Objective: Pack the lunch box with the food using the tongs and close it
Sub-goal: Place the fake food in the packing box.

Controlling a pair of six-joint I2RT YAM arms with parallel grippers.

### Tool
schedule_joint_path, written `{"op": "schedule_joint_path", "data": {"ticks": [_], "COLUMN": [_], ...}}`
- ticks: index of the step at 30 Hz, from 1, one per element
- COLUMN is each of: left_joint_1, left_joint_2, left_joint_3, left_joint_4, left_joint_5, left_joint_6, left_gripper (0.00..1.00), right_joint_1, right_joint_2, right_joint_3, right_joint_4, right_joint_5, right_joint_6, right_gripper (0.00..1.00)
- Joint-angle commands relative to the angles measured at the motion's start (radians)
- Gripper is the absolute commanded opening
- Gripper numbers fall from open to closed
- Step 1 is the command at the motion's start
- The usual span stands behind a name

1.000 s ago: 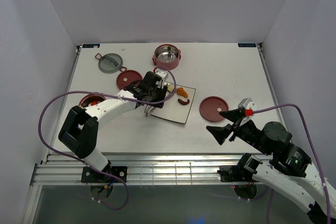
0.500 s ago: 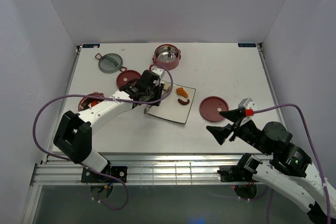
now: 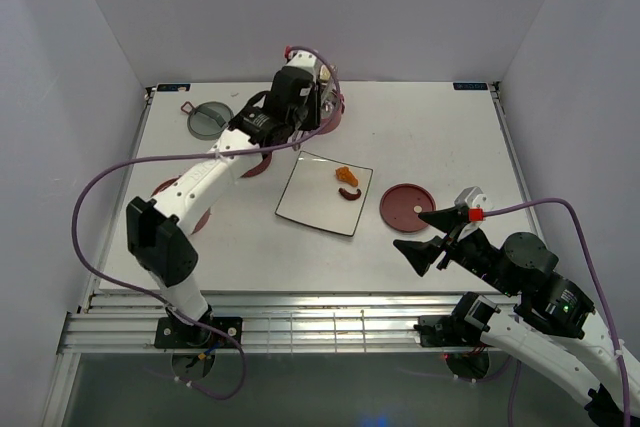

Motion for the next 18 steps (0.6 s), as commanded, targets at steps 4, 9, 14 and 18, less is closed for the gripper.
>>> {"op": "schedule_joint_path", "data": {"ticks": [4, 9, 14, 18], "left_joint_1": [0.045, 0.077, 0.114, 0.133], "left_joint_2": [0.229, 0.373, 0.433, 0.478], "left_joint_3": [0.304, 0.399, 0.389, 0.378], "left_joint_4": [-0.055, -0.067, -0.030, -0.001], "left_joint_5": [-0.025, 0.010, 0.042, 0.101], "left_joint_6": [0.043, 0.045, 0.061, 0.060], "left_gripper": [0.33, 0.32, 0.30, 0.30], "right_joint_1": [0.005, 0.007, 0.007, 0.007], "right_joint_2": [-0.013, -0.014, -0.014, -0.011], "right_joint_3": [0.036, 0.033, 0.033, 0.033], "right_joint_4": [0.025, 0.025, 0.029, 0.030], "right_joint_5": [0.009, 0.003, 0.000, 0.003], "right_joint_6": [-0.013, -0.015, -0.015, -0.016], "right_gripper": [0.88, 0.88, 0.88, 0.88]}}
